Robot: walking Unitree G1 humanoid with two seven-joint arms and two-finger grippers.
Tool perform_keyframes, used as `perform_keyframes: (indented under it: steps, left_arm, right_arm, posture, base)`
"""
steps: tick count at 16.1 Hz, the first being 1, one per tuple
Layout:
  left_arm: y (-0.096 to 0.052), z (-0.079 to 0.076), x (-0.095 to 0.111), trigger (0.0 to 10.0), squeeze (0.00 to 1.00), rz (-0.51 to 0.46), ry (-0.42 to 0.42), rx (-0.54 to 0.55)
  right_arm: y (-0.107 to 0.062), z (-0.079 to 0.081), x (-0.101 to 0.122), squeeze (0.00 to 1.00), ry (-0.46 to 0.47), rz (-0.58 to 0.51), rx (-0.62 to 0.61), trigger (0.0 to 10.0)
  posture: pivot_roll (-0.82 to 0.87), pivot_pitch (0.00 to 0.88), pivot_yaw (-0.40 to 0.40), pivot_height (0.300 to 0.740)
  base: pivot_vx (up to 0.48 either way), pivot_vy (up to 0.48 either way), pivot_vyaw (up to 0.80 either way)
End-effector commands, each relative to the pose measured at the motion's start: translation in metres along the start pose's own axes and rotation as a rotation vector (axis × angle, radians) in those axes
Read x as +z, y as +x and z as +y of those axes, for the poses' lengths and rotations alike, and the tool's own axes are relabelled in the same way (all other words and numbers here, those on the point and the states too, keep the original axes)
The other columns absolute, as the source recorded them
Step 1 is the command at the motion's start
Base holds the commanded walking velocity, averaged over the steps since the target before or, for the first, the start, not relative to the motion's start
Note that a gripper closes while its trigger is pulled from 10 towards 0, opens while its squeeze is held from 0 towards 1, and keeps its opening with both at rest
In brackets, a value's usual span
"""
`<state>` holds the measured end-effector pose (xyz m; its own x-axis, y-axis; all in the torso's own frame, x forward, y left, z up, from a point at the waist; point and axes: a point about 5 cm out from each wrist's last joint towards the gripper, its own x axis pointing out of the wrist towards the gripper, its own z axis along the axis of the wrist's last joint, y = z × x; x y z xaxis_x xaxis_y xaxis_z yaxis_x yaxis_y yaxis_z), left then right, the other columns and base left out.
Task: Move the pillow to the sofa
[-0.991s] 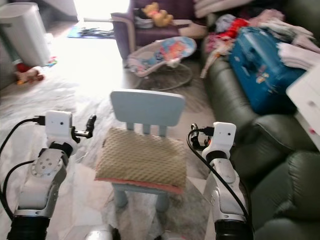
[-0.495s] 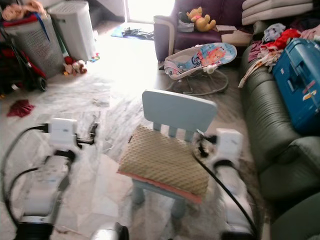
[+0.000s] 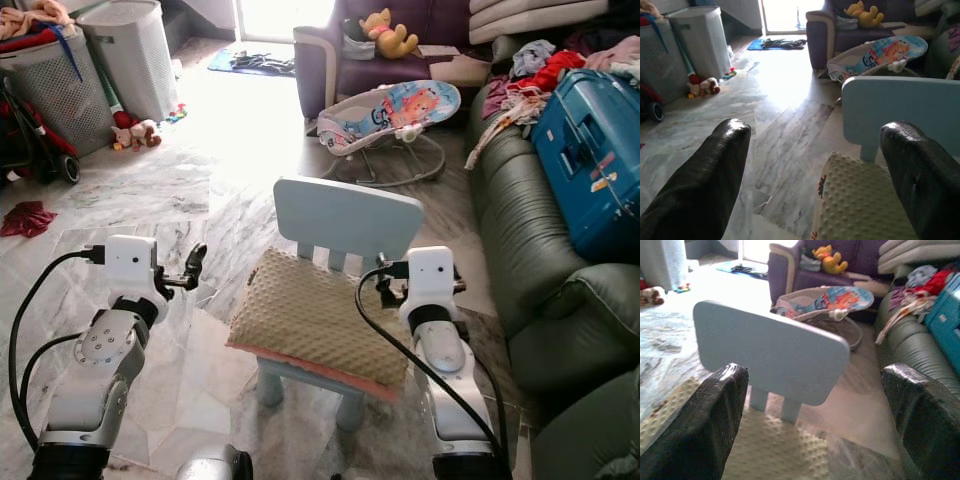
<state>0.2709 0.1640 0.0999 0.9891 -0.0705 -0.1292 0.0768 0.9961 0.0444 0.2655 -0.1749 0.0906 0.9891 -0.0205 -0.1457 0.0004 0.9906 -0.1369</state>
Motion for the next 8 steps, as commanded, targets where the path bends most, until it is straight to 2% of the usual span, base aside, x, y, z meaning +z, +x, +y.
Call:
perform_keyframes:
  steps: [1, 4, 8]
  left_arm:
    - [0.0011, -0.0022, 0.0053, 10.0, 0.00, -0.016, -0.007, -0.001]
    - [0.0027, -0.0027, 0.0052, 10.0, 0.00, -0.014, -0.012, -0.006]
    - [0.0042, -0.0042, 0.0039, 10.0, 0.00, -0.005, 0.007, 0.009]
  right_arm:
    - [-0.0014, -0.0032, 0.0052, 0.00, 0.002, -0.023, -0.011, 10.0]
    - [-0.0017, -0.0046, 0.0056, 0.00, 0.012, -0.028, -0.018, 10.0]
    - [-0.0035, -0.0086, 0.0053, 0.00, 0.042, -0.026, -0.041, 10.0]
  posture:
    - [-0.03, 0.000, -0.031, 0.740]
    - [-0.04, 0.000, -0.027, 0.740]
    - [-0.04, 0.000, -0.021, 0.740]
  base:
    - [0.247, 0.000, 0.00]
    - [0.250, 0.000, 0.00]
    - [0.000, 0.000, 0.00]
